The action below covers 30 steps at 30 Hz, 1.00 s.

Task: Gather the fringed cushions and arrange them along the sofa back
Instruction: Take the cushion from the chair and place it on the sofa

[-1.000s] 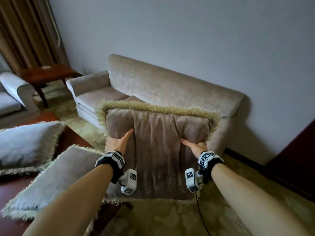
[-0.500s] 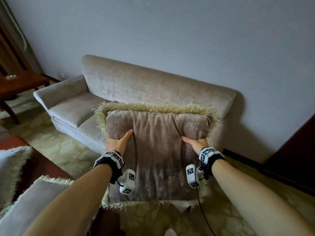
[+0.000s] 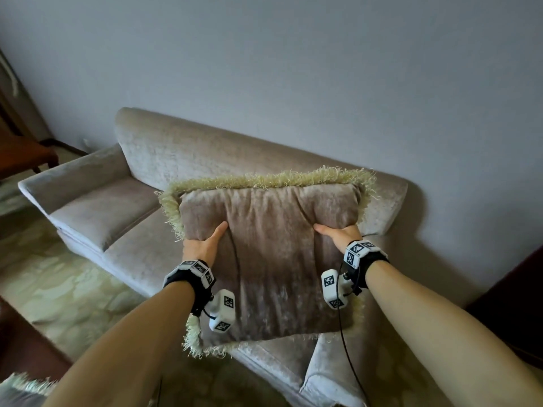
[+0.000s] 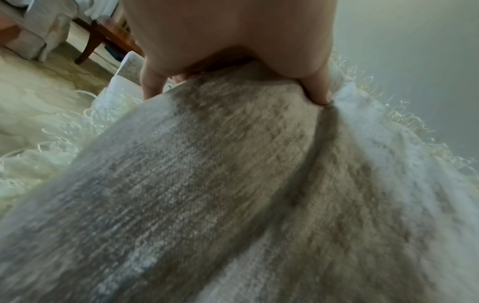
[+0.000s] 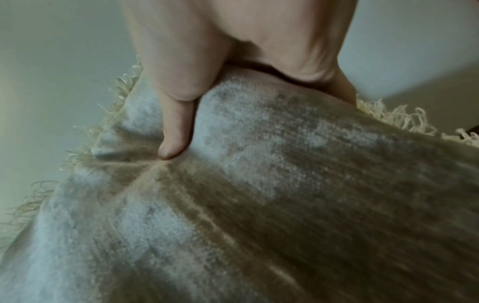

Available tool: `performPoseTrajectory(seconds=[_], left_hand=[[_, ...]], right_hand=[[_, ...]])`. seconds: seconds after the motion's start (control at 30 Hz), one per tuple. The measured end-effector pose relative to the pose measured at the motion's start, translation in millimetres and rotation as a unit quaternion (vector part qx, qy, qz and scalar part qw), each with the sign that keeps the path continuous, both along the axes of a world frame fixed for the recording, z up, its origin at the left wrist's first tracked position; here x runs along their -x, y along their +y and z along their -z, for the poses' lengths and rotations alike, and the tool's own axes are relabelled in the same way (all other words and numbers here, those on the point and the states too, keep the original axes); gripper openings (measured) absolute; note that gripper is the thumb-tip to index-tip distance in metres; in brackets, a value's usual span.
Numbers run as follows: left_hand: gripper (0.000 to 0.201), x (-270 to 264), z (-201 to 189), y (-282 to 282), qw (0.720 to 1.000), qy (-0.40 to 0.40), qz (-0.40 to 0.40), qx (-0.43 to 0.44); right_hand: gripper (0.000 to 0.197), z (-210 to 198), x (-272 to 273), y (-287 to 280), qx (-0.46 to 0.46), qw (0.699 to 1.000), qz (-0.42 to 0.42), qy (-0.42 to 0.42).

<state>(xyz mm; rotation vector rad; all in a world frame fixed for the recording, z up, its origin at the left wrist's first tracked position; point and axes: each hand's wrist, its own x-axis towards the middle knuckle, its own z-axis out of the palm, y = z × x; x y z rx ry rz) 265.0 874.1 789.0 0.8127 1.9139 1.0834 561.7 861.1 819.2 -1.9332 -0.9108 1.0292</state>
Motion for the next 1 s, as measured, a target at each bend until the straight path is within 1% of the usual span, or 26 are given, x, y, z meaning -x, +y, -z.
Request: performPoseTrajectory(seconds=[0.13, 0.27, 0.4, 0.47, 0.53, 0.67, 0.7, 0.87, 1.0], left_hand=[[0.114, 9, 18, 56, 1.0, -0.006, -0.002, 0.018], [0.113, 21, 41, 125, 0.999, -0.023, 0.004, 0.037], [0.116, 31, 59, 199, 0.996, -0.051, 0.017, 0.064], [0.118, 34, 65, 224, 0.995, -0.052, 0.02, 0.078], [0.115, 34, 74, 252, 0.995, -0.045, 0.024, 0.08], [0.101, 20, 87, 295, 0.992, -0.036, 0.063, 0.104], [0.101, 15, 89, 303, 0.991, -0.04, 0.066, 0.114], [0.117, -23, 116, 337, 0.985, -0.056, 0.042, 0.159], [0.122, -47, 141, 360, 0.977, -0.07, 0.023, 0.202]], right_hand=[[0.092, 8, 8, 51, 0.005, 1.0, 0.004, -0.011], [0.083, 20, 23, 115, 0.025, 0.999, 0.013, -0.035], [0.082, 30, 41, 186, 0.058, 0.996, 0.036, -0.05], [0.085, 35, 46, 212, 0.064, 0.996, 0.043, -0.051], [0.087, 43, 47, 238, 0.068, 0.995, 0.057, -0.044], [0.087, 57, 34, 277, 0.08, 0.993, 0.085, -0.033], [0.088, 59, 28, 285, 0.085, 0.992, 0.087, -0.04], [0.085, 79, -10, 331, 0.106, 0.988, 0.084, -0.081], [0.092, 100, -33, 367, 0.125, 0.985, 0.073, -0.097]])
